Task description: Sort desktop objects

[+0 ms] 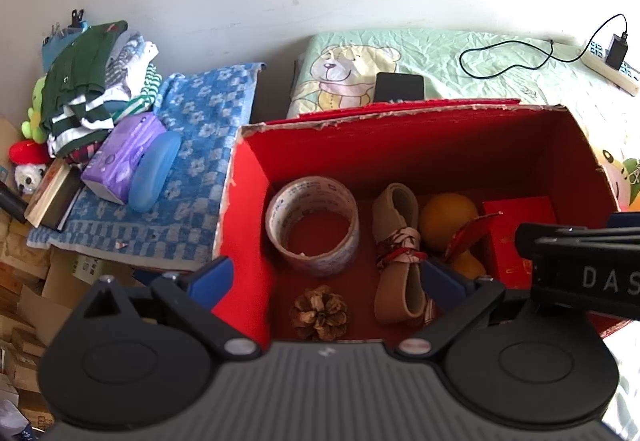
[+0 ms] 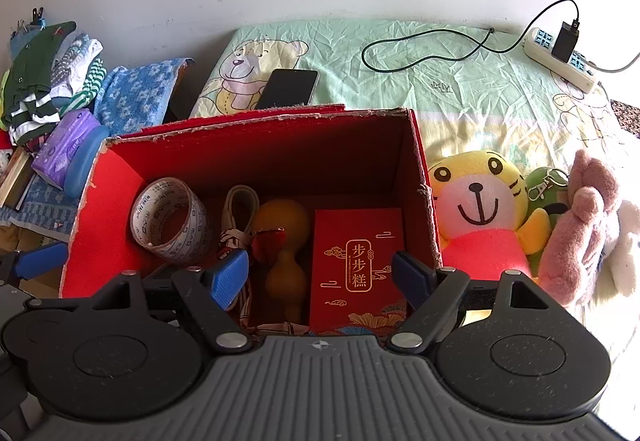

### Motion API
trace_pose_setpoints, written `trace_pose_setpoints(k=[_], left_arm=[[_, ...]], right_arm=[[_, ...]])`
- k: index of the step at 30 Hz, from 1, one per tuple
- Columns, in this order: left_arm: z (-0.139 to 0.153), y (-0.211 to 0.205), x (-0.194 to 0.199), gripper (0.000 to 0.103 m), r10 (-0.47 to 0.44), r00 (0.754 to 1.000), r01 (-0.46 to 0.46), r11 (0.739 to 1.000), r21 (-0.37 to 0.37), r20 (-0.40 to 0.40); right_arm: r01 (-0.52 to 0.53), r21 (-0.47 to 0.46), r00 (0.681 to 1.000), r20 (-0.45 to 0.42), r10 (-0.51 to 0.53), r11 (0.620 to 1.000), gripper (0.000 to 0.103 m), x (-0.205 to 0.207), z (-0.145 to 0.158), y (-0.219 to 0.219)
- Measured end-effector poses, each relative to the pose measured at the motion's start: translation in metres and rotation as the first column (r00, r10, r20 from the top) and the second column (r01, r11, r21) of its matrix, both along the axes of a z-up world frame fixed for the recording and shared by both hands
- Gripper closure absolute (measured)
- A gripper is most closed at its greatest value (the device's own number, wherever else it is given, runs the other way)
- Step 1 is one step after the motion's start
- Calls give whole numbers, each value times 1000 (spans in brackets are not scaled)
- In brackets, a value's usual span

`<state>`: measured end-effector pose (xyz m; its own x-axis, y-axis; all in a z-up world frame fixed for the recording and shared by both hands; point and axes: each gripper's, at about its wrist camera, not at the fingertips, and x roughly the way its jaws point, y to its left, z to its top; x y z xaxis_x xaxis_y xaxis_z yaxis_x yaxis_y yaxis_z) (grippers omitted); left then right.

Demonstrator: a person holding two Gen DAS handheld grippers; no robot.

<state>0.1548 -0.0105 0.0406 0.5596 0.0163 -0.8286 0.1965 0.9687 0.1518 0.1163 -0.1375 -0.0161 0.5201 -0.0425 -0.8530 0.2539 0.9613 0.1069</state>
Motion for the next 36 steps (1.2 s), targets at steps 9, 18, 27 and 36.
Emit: trace_pose_setpoints(k=[9,18,27,36], left_arm=[[-5,1,3,3,8,1000,-8,1000,5,-8],[-9,2,7,3,5,1000,-5,1000,-1,-25],[-11,5,9,3,12,998,-13,1000,-16,-55],[9,4,14,3,-24,1000,24,999,26,-14]], right_arm=[[6,0,1000,-5,-6,1000,22,2,-4,-4],[13,11,1000,0,-13,1000,22,0,-5,-7],[21,15,1000,3,-21,1000,22,-2,-6,-7],[25,42,1000,7,-25,999,22,0,8,-10]])
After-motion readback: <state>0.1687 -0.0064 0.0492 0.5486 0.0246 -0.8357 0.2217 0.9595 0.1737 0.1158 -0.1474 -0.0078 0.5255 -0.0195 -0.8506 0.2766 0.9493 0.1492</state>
